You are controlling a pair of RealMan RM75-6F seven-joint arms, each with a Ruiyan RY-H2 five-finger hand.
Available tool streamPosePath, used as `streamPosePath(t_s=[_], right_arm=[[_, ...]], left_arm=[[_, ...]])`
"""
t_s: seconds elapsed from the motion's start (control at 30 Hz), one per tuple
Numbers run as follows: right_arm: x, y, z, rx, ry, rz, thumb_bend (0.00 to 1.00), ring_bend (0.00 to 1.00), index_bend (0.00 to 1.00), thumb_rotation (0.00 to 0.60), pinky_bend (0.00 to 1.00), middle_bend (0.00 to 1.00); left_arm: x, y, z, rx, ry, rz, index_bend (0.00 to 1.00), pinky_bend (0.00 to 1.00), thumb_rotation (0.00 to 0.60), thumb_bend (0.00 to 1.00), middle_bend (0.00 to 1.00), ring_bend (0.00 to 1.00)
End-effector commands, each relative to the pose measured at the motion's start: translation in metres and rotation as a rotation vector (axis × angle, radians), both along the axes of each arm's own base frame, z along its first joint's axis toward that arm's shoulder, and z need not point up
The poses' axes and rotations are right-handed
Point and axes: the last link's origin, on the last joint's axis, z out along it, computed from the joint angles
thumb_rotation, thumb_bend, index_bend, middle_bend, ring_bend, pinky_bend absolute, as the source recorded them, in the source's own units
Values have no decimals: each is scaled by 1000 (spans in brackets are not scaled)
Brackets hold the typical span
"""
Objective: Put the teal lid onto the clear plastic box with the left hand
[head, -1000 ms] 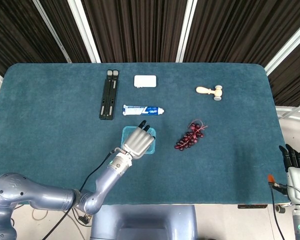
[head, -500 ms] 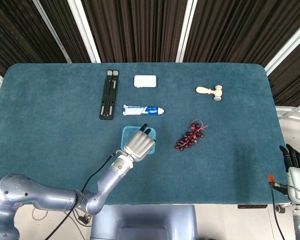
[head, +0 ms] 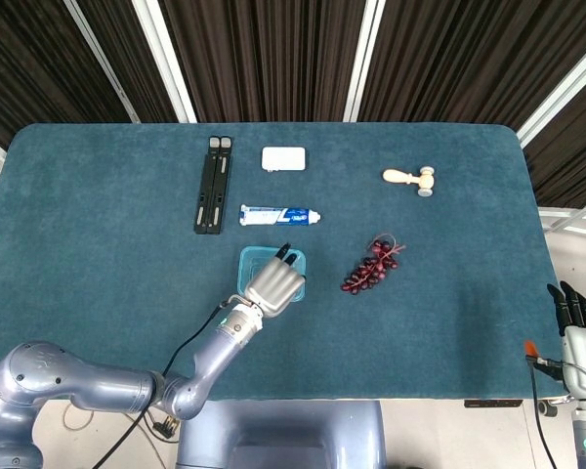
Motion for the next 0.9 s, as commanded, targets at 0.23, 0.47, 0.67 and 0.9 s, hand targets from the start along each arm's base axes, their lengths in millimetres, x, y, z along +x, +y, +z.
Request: streamPosePath(t_s=[0.23,0.47,0.67,0.9], right_arm=[[0,0,0,0,-3,-3,362,0,46,600,0,0],[0,0,0,0,-4,-4,362,0,46,600,0,0],[0,0,1,0,-6,-5,362,0,46,600,0,0],[0,0,1,-1,-7,-5,362,0,46,600,0,0]], left_arm=[[-1,0,-4,3,14,-6,697,98,600,519,565,196],[-1,-1,-7,10,26,-26,698,98,600,519,565,195],[-7,-1,-9,23,47,-37,698,98,600,519,565,195],[-7,-3,-12,25,44,-50,698,99,600,519,565,196]])
